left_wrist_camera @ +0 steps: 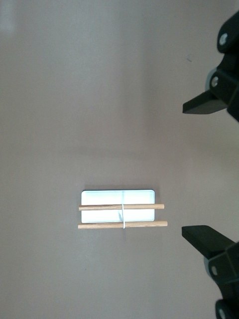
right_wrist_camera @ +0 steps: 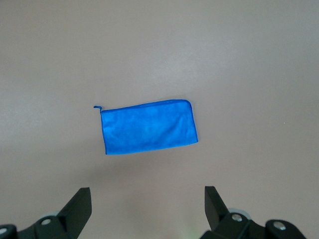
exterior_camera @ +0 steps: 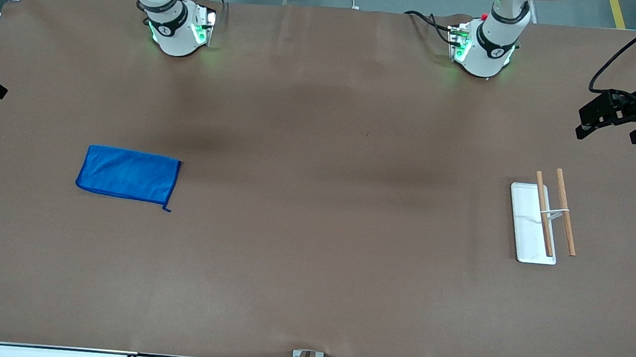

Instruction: Right arm passes towel to left arm to hang

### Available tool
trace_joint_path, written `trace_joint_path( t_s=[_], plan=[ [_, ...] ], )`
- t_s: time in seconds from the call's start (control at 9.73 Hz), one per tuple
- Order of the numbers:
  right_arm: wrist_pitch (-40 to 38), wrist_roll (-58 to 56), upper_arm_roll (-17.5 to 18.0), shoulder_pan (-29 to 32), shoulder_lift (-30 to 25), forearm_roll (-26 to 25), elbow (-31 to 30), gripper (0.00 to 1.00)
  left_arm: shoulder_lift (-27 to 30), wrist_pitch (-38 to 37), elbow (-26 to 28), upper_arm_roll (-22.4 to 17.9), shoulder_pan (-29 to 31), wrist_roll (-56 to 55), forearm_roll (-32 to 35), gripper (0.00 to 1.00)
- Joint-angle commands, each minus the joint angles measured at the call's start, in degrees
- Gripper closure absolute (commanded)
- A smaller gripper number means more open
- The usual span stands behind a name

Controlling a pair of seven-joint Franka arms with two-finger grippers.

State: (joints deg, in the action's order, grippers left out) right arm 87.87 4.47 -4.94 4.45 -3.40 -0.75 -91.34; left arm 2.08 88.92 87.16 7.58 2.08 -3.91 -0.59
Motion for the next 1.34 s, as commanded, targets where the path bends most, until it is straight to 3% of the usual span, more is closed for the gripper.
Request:
trace_joint_path(
  t_s=[0.0, 1.23],
  plan=[
    [-0.6, 0.54, -0.07, 0.29, 0.15, -0.04, 0.55, 0.0, -1.02, -0.59, 0.46, 0.33, 0.03, 1.01, 1.12, 0.01],
    [-0.33, 0.45, -0.07, 0.38, 0.15, 0.05, 0.29, 0.0, -2.08, 0.29, 0.11, 0.15, 0.56, 1.1, 1.12, 0.01]
  ],
)
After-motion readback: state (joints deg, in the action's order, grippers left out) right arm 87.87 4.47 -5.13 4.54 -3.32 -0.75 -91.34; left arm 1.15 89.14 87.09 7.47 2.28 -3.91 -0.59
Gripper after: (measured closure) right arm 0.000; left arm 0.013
